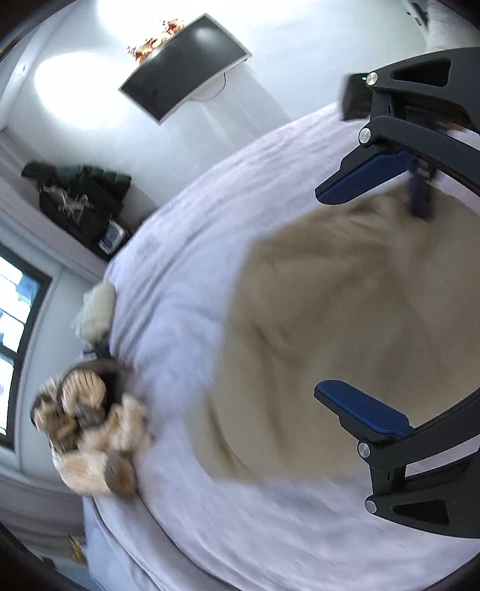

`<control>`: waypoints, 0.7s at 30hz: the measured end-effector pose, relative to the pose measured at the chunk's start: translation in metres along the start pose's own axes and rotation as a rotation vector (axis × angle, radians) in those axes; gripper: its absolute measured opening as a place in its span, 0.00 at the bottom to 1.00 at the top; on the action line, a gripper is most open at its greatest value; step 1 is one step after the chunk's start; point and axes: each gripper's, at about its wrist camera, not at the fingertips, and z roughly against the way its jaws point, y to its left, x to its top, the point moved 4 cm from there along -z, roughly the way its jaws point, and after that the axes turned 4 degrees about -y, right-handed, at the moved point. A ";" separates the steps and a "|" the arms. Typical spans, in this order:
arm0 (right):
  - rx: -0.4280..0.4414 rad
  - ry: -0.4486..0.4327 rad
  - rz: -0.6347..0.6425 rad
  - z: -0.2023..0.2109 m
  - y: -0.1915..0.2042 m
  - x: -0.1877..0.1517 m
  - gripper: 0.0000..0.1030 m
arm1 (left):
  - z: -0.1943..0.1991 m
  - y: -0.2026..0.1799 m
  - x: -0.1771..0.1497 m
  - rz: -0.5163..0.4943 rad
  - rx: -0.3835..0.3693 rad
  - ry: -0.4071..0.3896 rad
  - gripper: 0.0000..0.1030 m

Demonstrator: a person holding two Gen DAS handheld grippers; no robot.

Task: Fold large clothes
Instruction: 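Lower the beige coat bundle onto the bed with both tools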

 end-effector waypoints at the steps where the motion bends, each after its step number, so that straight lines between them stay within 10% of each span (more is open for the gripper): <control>1: -0.011 -0.007 0.007 -0.001 0.001 -0.001 0.13 | -0.011 -0.002 0.001 -0.019 0.009 0.019 0.94; 6: -0.139 -0.045 0.035 -0.011 -0.009 -0.010 0.12 | -0.092 0.008 -0.014 -0.046 0.125 0.117 0.94; 11: -0.022 -0.027 -0.188 -0.038 -0.055 -0.031 0.09 | -0.115 -0.007 -0.024 -0.134 0.141 0.154 0.94; 21: -0.025 -0.014 -0.224 -0.047 -0.050 -0.030 0.09 | -0.116 -0.004 -0.032 -0.164 0.177 0.166 0.94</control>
